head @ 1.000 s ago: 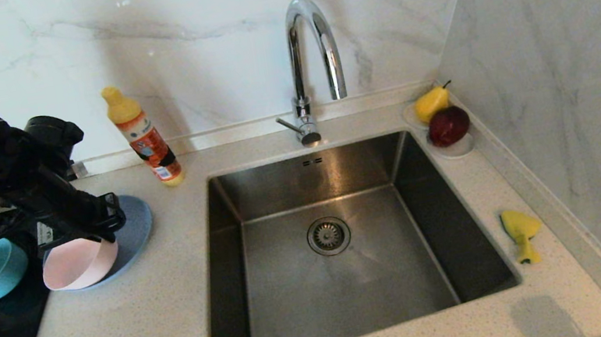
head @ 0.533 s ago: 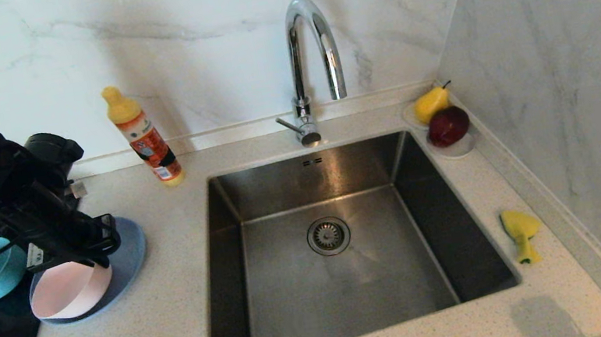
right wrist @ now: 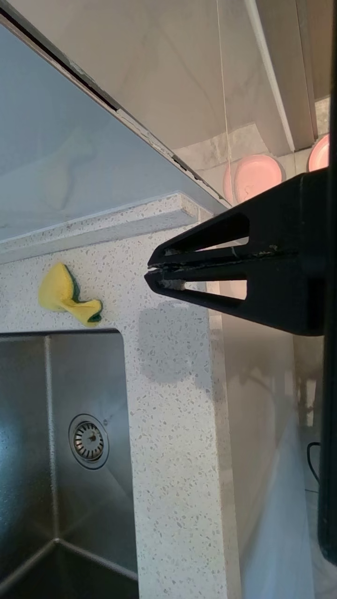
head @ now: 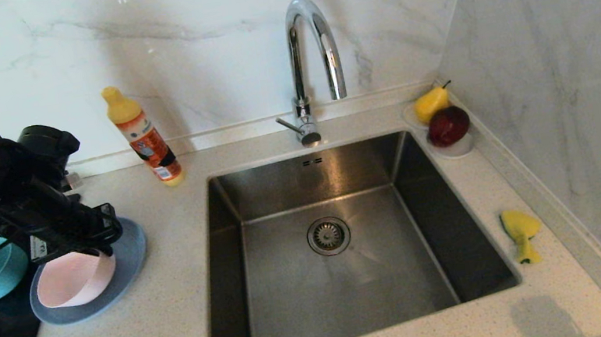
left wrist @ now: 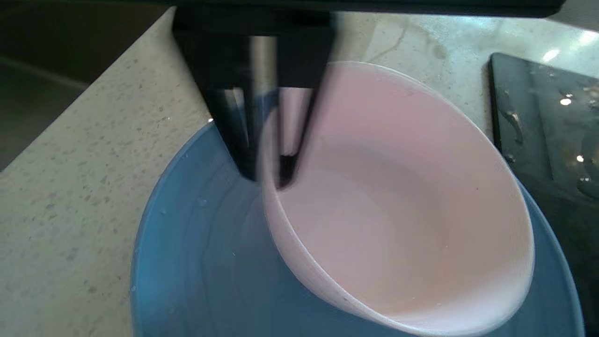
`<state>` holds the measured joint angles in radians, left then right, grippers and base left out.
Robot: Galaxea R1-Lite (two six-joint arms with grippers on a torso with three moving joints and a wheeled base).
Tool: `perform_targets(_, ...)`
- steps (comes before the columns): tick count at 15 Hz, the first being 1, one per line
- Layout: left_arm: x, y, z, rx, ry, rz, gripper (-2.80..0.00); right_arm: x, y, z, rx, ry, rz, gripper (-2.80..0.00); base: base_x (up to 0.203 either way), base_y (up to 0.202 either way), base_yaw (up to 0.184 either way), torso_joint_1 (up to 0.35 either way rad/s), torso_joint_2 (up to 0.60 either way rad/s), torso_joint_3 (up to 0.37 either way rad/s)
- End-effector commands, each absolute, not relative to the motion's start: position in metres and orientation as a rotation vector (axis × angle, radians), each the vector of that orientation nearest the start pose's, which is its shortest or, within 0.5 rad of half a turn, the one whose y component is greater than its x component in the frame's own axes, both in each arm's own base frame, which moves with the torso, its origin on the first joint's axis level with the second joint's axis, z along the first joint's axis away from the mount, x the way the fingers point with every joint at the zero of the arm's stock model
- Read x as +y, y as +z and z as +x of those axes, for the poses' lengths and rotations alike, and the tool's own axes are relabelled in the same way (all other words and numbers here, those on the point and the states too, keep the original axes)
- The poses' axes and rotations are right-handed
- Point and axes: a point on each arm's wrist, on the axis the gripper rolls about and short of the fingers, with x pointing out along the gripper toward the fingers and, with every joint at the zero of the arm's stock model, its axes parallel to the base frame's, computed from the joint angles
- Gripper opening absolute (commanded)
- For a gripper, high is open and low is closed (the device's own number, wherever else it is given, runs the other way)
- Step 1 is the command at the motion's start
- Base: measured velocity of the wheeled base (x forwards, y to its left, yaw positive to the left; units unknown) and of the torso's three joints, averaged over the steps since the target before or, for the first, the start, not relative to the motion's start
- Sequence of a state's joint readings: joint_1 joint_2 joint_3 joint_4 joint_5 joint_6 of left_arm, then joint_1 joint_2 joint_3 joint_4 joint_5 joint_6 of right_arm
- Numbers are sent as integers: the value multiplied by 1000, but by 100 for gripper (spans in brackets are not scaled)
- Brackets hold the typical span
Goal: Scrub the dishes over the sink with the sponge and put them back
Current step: Place the bowl on the plate, then place the bowl on the bowl
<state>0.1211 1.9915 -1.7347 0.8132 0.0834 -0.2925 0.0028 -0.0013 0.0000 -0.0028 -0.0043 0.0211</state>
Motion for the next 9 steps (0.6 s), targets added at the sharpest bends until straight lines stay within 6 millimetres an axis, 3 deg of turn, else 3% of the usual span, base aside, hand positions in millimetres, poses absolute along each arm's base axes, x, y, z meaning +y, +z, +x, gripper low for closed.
perform_targets(1,45,215,357,1019,343,-294,0,0,76,-23,-5,-1,21,-280,0,0,0,0,0,0)
perform_targets(5,46,230,359,932,359,-353,0,0,76,-23,-5,-1,21,-280,0,0,0,0,0,0)
perform_targets(7,45,250,352,852,385,-426,0,0,76,-23,-5,-1,21,-280,0,0,0,0,0,0)
perform_targets(8,45,258,346,826,395,-449,-255,0,76,-23,-5,-1,21,-280,0,0,0,0,0,0)
perform_targets(9,48,264,343,805,405,-463,-280,0,76,-23,-5,-1,21,-280,0,0,0,0,0,0)
